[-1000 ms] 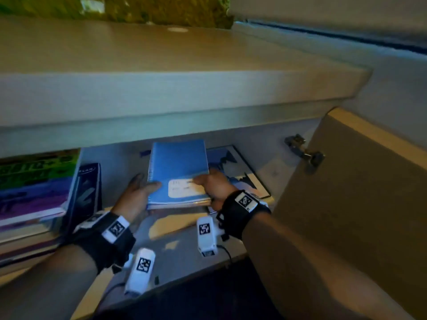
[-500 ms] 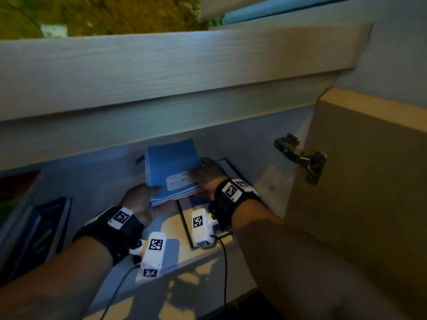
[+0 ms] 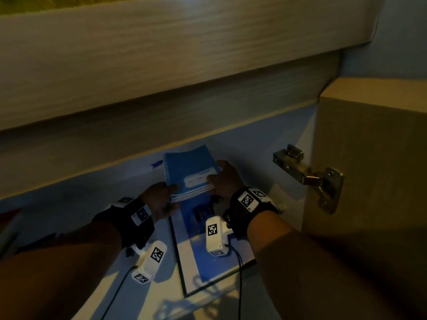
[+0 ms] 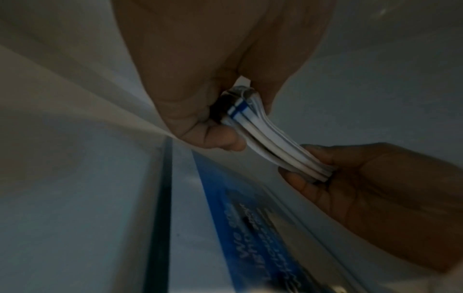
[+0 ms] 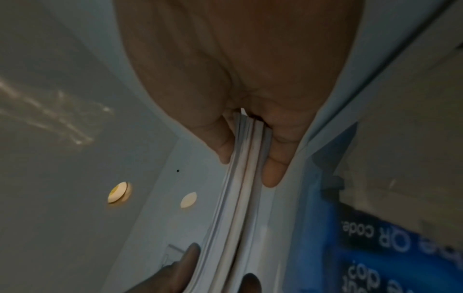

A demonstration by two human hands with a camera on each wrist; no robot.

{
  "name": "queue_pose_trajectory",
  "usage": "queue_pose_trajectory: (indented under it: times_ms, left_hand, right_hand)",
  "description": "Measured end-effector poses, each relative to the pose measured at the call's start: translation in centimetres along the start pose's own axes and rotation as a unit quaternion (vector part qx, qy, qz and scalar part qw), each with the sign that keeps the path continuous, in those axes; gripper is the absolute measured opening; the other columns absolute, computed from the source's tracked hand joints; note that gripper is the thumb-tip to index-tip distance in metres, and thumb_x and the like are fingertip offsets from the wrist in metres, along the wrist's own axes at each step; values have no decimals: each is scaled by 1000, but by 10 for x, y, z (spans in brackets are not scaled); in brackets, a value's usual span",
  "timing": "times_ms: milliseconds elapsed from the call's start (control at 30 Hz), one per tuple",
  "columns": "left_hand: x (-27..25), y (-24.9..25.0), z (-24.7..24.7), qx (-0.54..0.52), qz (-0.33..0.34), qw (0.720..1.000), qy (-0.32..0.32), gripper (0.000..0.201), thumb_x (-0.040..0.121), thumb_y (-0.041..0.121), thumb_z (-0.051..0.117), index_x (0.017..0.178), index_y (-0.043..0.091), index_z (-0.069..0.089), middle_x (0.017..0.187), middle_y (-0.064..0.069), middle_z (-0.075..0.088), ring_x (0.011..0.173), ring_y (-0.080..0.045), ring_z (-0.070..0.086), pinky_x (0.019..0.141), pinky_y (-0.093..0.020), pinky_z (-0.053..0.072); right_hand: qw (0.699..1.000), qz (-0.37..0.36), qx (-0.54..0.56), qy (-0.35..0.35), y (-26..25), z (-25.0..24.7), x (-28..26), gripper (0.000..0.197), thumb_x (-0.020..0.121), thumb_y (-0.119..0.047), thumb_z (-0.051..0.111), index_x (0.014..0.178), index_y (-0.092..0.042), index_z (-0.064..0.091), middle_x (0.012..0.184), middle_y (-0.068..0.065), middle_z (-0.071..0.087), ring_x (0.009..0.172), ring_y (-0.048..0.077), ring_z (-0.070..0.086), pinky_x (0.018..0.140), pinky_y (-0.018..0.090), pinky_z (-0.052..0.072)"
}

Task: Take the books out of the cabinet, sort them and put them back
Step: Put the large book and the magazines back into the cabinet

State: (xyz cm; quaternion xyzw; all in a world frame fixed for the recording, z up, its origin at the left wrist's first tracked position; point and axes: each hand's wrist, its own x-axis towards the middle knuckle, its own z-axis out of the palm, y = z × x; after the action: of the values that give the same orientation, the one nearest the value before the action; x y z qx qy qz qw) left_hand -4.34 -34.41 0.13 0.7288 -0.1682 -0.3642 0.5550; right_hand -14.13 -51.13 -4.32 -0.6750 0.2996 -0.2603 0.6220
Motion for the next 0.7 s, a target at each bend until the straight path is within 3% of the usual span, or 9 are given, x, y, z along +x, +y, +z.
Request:
queue_pose_trajectory:
  times_ms: [133,267,333,433,533,600,633,667,700]
  left_hand:
    - [17,-4,8,5,-20,1000,13,20,94,27,66,97,8,61,69,-7,53,40,-13,48,35,-15,38]
    - [35,-6,13,-12,6,999,49,18,92,19,68,96,4,59,73,-13,53,50,-20,50,41,-20,44]
    - [38,-2,15,-32,30,998,40,18,93,16,66,107,6,60,76,-12,51,53,-22,47,45,-22,43]
    - [41,4,14,-5,66,998,15,54,94,16,66,142,28,43,86,-10,61,64,-25,53,53,-29,47]
    - [42,13,11,34,68,997,-3,75,96,18,63,153,42,20,100,-4,70,71,-24,58,53,-28,48]
    - [45,14,10,115,99,988,4,64,95,13,64,150,29,36,127,-14,62,72,-21,58,52,-25,49]
    - [49,14,7,137,109,984,14,52,94,10,64,142,20,48,130,-20,60,71,-21,58,53,-26,49]
    - [54,12,4,140,112,984,15,41,93,8,65,132,16,58,127,-24,62,68,-22,58,53,-26,49]
    - [59,12,1,130,113,985,9,33,93,8,65,125,15,63,119,-26,65,65,-22,59,51,-26,47]
  right_hand:
    - [1000,13,17,2,4,-6,-4,66,93,-11,66,152,-16,36,146,14,50,127,38,55,101,61,51]
    - [1000,-9,-7,10,1,-13,0,54,96,-11,63,146,-16,43,139,10,54,124,33,56,102,56,52]
    - [998,-21,-60,4,0,-15,10,49,98,-14,63,144,-13,46,138,8,52,125,30,54,107,50,49]
    - [993,-37,-109,3,-1,-12,22,20,99,-15,58,118,-14,61,133,16,60,123,35,59,104,48,51]
    - [994,-31,-105,16,0,-10,28,17,101,-18,55,105,-7,67,117,22,67,112,40,65,96,51,55]
    - [994,-33,-101,24,-2,-11,29,21,101,-19,57,84,-8,64,94,19,66,97,37,66,91,54,55]
    - [995,-37,-86,28,-2,-11,30,21,101,-19,57,84,-8,64,93,16,65,98,36,66,93,53,53]
    - [996,-39,-80,25,-2,-11,30,15,101,-17,58,98,-7,68,105,16,66,108,35,64,102,48,51]
    - [995,-44,-87,32,0,-11,32,24,101,-16,58,121,-6,65,125,15,63,121,34,59,104,40,47]
